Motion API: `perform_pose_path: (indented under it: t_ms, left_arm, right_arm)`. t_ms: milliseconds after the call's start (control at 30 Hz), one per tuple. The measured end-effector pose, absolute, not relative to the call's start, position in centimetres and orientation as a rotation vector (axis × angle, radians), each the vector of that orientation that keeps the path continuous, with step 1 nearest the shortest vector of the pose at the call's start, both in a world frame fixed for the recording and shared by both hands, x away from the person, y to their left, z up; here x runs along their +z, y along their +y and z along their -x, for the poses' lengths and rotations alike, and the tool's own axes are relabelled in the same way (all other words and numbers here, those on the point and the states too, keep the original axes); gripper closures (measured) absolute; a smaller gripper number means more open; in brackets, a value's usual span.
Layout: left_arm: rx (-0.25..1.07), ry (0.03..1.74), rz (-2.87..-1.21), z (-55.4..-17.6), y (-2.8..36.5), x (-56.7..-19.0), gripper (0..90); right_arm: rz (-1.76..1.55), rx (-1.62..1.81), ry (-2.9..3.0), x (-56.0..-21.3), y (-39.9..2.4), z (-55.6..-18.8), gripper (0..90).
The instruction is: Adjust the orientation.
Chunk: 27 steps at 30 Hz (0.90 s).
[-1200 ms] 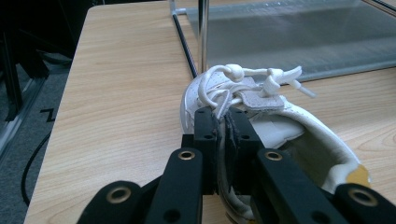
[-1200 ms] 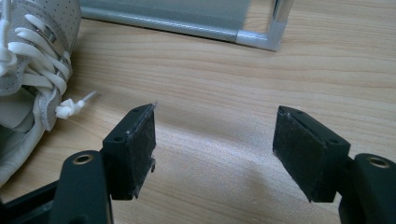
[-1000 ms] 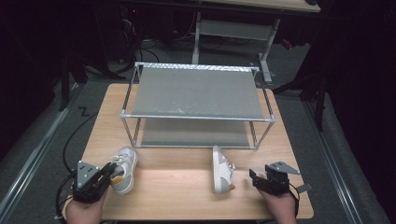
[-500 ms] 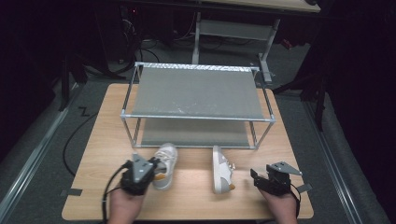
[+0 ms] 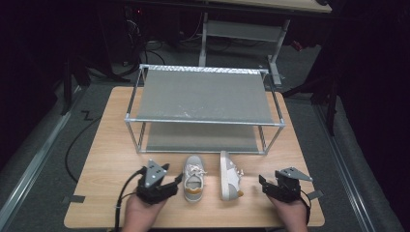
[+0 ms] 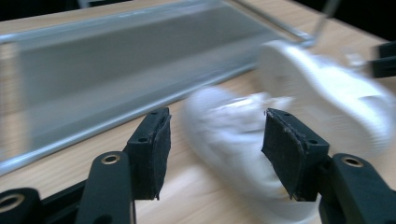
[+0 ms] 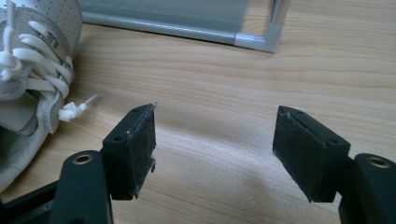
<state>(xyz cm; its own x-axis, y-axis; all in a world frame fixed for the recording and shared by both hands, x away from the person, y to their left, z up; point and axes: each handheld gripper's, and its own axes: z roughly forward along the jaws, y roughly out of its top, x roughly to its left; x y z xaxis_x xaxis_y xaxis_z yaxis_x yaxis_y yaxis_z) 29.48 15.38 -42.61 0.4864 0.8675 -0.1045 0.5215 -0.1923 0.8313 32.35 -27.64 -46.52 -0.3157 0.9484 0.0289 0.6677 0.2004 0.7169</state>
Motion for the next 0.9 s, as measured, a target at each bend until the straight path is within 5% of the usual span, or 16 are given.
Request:
perform_pose_path:
  t_ms: [133, 233, 367, 900]
  left_arm:
    - [0.593, 1.263, -1.871, -30.3, 20.3, -45.7, 41.6]
    - [0.487, 1.344, -1.925, -31.6, 22.7, -47.7, 43.9]
    - [0.450, 1.437, -1.796, -32.0, 25.0, -48.0, 40.9]
    - [0.527, 1.357, -1.779, -31.4, 23.6, -46.8, 38.7]
  right_arm:
    - [-1.506, 0.898, 2.061, -46.5, -27.5, -32.1, 31.2]
    - [-1.517, 0.902, 2.063, -46.6, -27.5, -32.1, 32.2]
    - [-1.511, 0.923, 2.065, -46.6, -27.2, -31.9, 32.8]
    - [-1.345, 1.091, 2.094, -44.0, -22.3, -29.8, 33.6]
